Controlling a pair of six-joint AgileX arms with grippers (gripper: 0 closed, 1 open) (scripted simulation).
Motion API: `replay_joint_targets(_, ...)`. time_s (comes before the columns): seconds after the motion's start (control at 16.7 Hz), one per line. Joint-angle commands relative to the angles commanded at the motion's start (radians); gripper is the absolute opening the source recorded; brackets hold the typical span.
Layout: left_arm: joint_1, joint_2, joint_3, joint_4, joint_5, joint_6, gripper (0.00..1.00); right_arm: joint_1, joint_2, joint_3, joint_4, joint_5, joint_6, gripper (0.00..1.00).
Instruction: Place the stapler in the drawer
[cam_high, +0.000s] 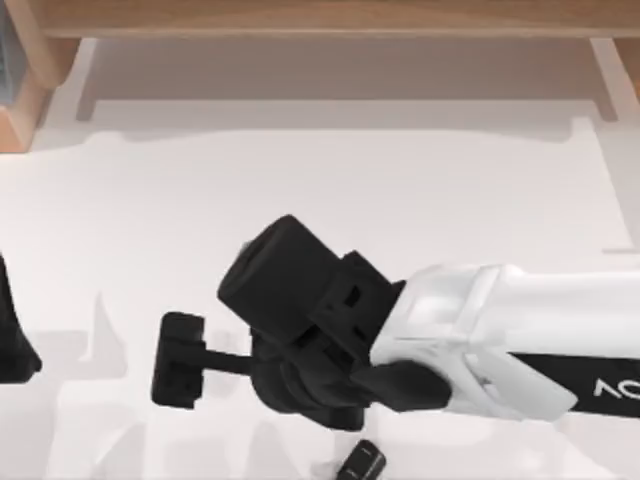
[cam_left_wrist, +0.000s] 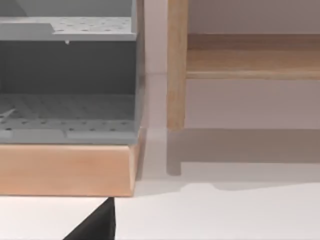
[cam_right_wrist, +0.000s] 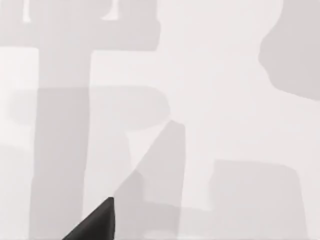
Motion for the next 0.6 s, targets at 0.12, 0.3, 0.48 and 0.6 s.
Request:
replay_joint_targets(0.12,0.0,0.0,0.0,0.0,0.0,0.0,1.0,0.036,0.024,0.053,-0.142,0.023,0.131,1.0)
replay_joint_targets(0.3,0.0,0.0,0.0,0.0,0.0,0.0,1.0,0.074,0.058,0.131,-0.392,0.056,0.333,1.0)
replay_joint_targets(0.48,0.0,0.0,0.0,0.0,0.0,0.0,1.0,0.078,0.083,0.205,-0.612,0.084,0.517,1.0)
replay_joint_targets(0.6,0.0,0.0,0.0,0.0,0.0,0.0,1.0,0.072,0.102,0.247,-0.721,0.096,0.607,1.0)
